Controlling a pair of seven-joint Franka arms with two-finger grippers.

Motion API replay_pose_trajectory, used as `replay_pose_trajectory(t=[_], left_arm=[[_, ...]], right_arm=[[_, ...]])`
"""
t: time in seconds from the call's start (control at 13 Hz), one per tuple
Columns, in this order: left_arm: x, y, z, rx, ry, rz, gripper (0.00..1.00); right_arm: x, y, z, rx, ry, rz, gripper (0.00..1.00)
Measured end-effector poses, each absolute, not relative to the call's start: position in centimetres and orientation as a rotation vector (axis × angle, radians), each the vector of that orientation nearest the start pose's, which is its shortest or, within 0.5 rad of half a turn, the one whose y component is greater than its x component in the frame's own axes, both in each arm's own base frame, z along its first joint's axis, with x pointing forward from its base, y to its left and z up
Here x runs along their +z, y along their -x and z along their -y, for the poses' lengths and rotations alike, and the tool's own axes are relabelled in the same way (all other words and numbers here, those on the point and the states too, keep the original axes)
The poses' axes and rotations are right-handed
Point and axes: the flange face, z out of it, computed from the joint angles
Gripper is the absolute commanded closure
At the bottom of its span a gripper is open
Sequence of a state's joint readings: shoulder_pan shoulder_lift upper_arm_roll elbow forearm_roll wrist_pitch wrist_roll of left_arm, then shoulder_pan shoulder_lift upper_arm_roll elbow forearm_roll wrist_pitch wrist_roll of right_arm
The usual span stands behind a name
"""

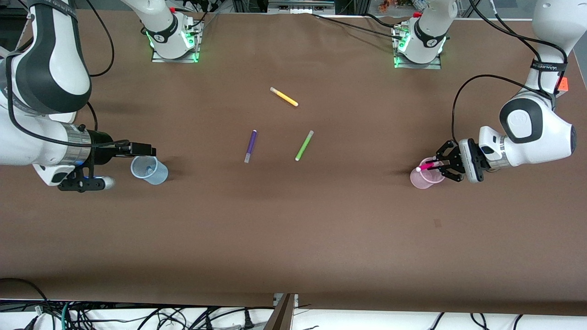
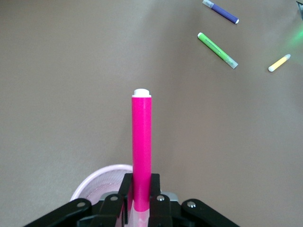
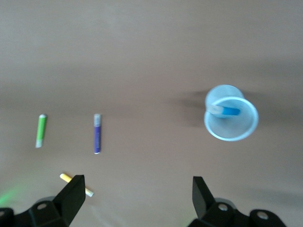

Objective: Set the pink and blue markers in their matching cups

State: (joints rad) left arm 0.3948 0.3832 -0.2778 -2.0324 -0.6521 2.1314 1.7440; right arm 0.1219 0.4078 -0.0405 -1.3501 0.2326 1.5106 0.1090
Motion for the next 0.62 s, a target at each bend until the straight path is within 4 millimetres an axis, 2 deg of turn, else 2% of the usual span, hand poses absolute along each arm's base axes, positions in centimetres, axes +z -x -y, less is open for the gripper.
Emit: replay_pose_trajectory(t=[0.08,0.23,0.31,0.46,0.62], left_arm=[[24.9,-57.2,-4.8,0.42,-2.098,1.412,1.0],[24.6,-57.1,-5.6,0.427,-2.1,1.41,0.3],[24.6,-57.1,-5.7,0.432,-2.1,1.409,0.08],[24.7,-57.2,-5.7,0.448,-2.101,1.393,0.0],[25.0,-57.5,-5.6,0.462,-2.1,1.396,0.0]], right_arm=[[48.2,-64.8,-7.7,0.403,2.957,-0.067,0.0],[50.0,-64.5,-7.0,0.41,3.013,-0.059,0.0],[51.0,-64.3,-6.9,0.411,3.027,-0.057,0.0],[52.3,-63.6,-6.5,0.424,3.049,-0.061,0.0],[53.7,-63.1,-5.8,0.402,3.071,-0.075,0.0]])
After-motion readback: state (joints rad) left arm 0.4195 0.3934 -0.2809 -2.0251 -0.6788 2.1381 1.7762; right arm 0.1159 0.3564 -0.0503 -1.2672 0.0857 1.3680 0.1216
